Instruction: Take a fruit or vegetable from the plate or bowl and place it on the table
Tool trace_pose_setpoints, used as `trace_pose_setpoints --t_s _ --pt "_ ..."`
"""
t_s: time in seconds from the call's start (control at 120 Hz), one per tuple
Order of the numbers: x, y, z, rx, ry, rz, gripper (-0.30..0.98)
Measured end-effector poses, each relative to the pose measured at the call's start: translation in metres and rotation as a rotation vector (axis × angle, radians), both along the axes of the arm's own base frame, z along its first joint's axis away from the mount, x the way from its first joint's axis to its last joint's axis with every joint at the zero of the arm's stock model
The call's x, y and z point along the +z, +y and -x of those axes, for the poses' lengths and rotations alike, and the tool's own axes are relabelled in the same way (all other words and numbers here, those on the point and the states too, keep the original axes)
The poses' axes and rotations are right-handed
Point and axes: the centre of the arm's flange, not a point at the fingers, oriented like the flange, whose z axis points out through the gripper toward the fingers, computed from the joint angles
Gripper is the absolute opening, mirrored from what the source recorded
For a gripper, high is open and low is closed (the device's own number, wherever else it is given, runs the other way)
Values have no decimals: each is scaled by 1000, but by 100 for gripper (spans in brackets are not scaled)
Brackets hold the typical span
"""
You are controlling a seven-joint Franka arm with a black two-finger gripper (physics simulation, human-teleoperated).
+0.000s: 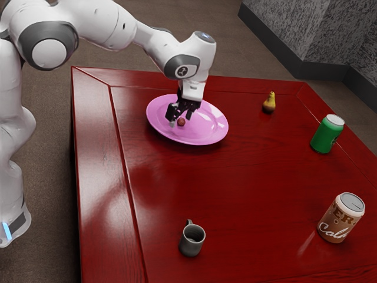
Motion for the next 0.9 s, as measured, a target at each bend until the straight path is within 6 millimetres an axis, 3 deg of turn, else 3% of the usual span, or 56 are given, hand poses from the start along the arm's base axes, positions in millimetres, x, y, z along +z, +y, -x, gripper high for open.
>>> trace_pose_setpoints --t_s 0.275,0.65,0.9 --pt "-5 12 0 31 4 7 45" --pt "-6 12 -3 35 3 11 34" --pt "-7 16 -2 54 -2 27 18"
